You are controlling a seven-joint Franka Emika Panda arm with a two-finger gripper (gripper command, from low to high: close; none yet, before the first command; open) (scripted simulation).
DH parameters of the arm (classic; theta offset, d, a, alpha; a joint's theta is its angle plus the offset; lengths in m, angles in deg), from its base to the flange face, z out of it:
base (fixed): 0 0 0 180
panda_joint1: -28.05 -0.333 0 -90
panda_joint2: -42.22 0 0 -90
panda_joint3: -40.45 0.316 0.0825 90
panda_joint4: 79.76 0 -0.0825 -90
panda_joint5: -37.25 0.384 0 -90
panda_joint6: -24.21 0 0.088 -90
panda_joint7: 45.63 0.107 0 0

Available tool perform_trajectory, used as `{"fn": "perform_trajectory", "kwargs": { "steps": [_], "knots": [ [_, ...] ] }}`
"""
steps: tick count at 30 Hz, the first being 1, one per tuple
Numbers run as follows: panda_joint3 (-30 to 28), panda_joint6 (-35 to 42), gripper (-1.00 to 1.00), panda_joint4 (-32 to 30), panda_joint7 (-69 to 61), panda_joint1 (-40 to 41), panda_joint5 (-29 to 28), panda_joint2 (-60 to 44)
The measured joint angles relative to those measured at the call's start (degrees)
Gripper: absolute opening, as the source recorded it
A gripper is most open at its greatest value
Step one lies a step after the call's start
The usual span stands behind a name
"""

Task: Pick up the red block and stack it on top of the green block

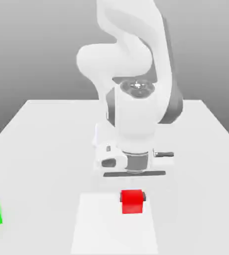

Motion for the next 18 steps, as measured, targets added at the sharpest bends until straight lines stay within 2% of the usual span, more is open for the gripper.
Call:
{"fn": "perform_trajectory", "kwargs": {
  "steps": [9,13,14,18],
  "knots": [
    [-13.5,8.0,-1.00,11.9,5.3,15.4,4.2,-4.3],
    [-15.6,4.9,-1.00,16.8,4.3,21.4,9.7,-12.7],
    [-15.1,3.5,1.00,17.2,3.5,22.2,10.9,-14.6],
    [-15.1,3.5,1.00,17.2,3.5,22.2,10.9,-14.6]
  ]
}}
